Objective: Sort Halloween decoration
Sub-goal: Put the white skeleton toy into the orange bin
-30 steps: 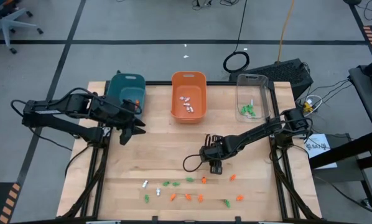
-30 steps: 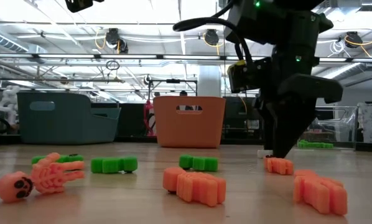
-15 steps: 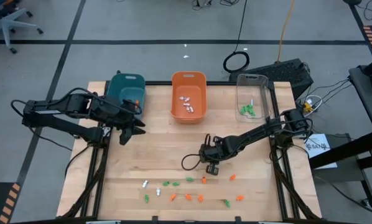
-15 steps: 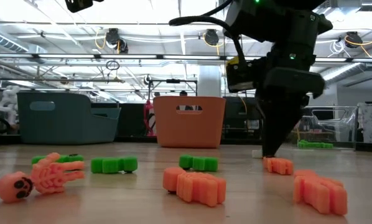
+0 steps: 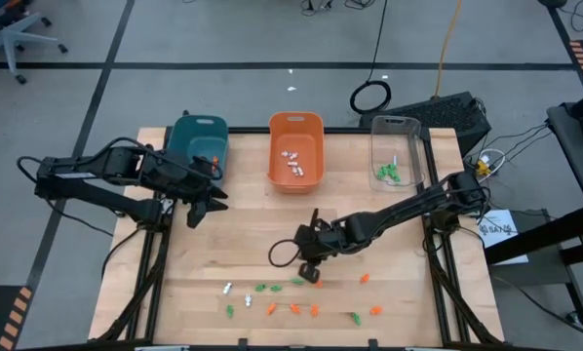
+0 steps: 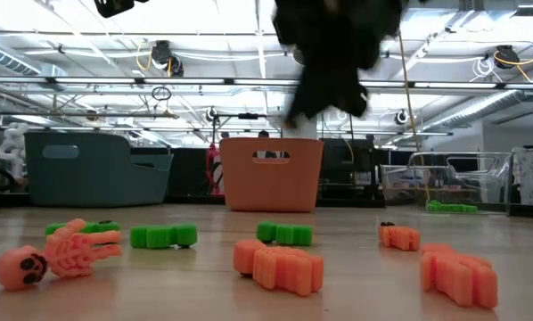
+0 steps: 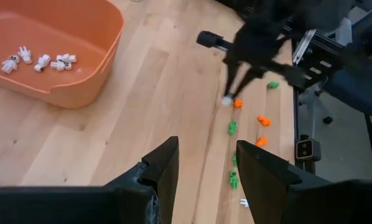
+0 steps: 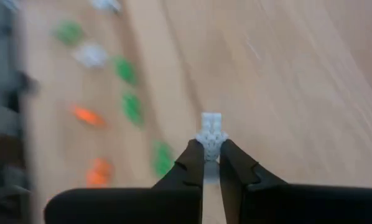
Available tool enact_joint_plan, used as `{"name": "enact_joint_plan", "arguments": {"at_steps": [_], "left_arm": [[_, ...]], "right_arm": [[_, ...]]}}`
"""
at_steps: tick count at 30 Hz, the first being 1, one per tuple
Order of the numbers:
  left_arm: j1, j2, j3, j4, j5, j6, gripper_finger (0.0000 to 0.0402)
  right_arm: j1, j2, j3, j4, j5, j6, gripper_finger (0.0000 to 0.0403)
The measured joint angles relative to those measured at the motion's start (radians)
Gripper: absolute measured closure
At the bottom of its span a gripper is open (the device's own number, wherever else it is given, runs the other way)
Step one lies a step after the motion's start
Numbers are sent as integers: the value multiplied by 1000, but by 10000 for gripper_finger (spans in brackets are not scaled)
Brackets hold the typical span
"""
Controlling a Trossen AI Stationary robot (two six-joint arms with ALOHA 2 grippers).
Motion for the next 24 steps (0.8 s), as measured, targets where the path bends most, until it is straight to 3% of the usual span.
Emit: {"name": "enact_joint_plan", "arguments": {"at_steps": [12, 18, 24], "left_arm": [[0, 0, 0, 0, 0, 6, 243], [0, 0, 0, 2, 1, 0, 243], [0, 0, 0, 5, -1, -29, 243]], "right_arm": [[-34, -6, 266, 89, -3, -30, 399], [-62, -47, 386, 79, -4, -218, 399], [-111, -164, 404, 75, -2, -390, 399]]}}
